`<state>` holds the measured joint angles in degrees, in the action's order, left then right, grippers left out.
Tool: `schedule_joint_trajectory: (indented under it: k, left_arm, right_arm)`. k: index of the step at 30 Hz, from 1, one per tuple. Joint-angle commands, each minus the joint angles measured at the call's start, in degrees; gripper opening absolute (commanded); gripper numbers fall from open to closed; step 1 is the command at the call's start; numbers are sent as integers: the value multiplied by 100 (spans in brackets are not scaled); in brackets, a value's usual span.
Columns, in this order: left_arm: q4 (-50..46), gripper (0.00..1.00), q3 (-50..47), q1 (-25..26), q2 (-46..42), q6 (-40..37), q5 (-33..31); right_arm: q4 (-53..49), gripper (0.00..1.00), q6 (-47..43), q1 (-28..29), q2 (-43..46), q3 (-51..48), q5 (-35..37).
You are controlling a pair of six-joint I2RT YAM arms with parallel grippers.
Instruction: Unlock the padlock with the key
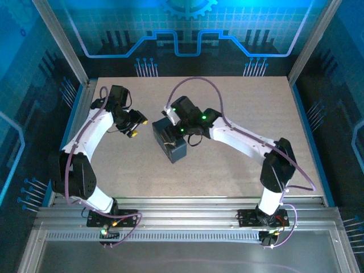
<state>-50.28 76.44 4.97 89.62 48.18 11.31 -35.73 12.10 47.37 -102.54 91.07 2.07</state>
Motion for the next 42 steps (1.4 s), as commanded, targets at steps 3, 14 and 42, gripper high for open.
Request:
schedule_joint_trajectory:
  k: [3, 14, 42]
  left_arm:
    - [86, 55, -198, -136, -97, -186, -65]
    - [203, 55, -502, -272, -233, -221, 51]
    - [282, 54, -528, -335, -332, -333, 413]
  right_arm:
    - [-878, 62, -270, 139, -401, 410, 808]
    - [-743, 56, -96, 139, -736, 588, 471]
    - [1074, 22, 1585, -731, 29, -471, -2288]
